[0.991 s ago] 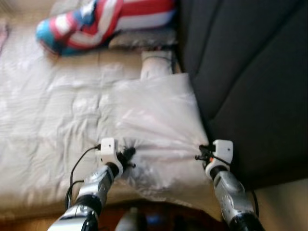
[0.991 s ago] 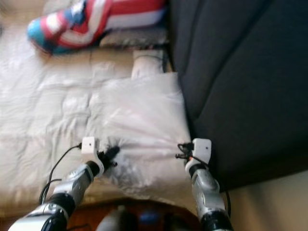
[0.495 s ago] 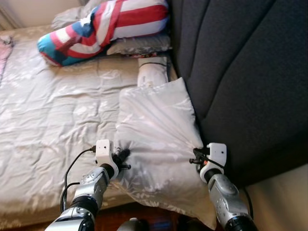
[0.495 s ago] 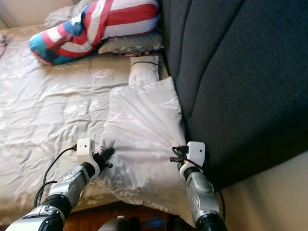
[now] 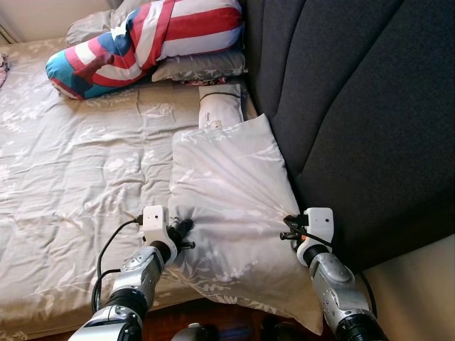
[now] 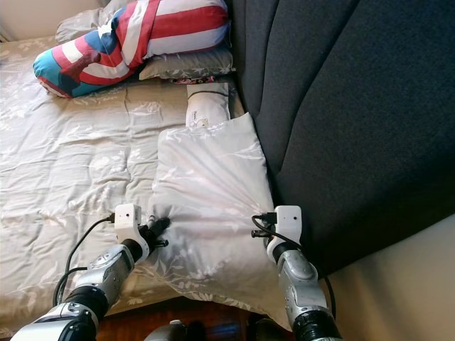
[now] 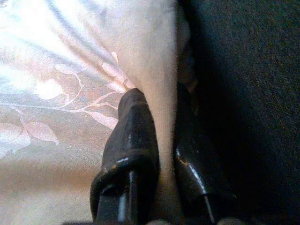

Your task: Clean up the room

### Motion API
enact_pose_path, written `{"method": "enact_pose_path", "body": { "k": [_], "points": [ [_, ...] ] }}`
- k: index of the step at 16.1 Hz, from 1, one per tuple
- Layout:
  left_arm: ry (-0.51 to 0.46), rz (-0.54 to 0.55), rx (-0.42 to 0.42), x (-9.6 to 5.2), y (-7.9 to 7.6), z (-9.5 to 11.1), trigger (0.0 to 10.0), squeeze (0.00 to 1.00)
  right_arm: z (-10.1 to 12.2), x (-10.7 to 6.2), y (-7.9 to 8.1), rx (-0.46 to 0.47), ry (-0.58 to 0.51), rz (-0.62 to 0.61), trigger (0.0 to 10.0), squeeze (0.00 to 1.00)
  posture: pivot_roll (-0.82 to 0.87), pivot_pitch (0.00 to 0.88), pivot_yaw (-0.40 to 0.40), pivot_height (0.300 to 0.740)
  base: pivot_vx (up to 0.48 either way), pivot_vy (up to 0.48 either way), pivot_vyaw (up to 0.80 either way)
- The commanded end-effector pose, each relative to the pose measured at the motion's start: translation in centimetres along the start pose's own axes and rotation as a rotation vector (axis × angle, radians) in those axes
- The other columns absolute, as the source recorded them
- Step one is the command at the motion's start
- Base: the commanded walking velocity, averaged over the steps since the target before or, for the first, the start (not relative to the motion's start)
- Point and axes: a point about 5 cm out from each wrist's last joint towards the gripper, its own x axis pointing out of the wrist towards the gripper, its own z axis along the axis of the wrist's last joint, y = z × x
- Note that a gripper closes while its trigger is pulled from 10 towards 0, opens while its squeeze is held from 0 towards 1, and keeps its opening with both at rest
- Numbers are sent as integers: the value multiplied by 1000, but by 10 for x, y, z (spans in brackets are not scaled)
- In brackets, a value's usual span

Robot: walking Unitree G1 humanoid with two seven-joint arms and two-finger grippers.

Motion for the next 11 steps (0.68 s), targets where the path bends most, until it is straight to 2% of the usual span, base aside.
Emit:
{"method": "enact_pose_path", "body": {
  "k": [1,3,11],
  "points": [
    [-121,-23,2,4,-4,24,10000,0,2,-1,-3,-27,-20,-3,10000,0,-69,207,-18,740,0,0,0],
    [-119,-26,3,4,-6,23,10000,0,3,0,-3,-31,-20,-2,10000,0,-70,208,-16,740,0,0,0],
    [-110,-29,9,4,-7,22,10000,0,0,0,-1,-30,-9,1,10000,0,-66,219,-13,740,272,0,0]
  ]
}}
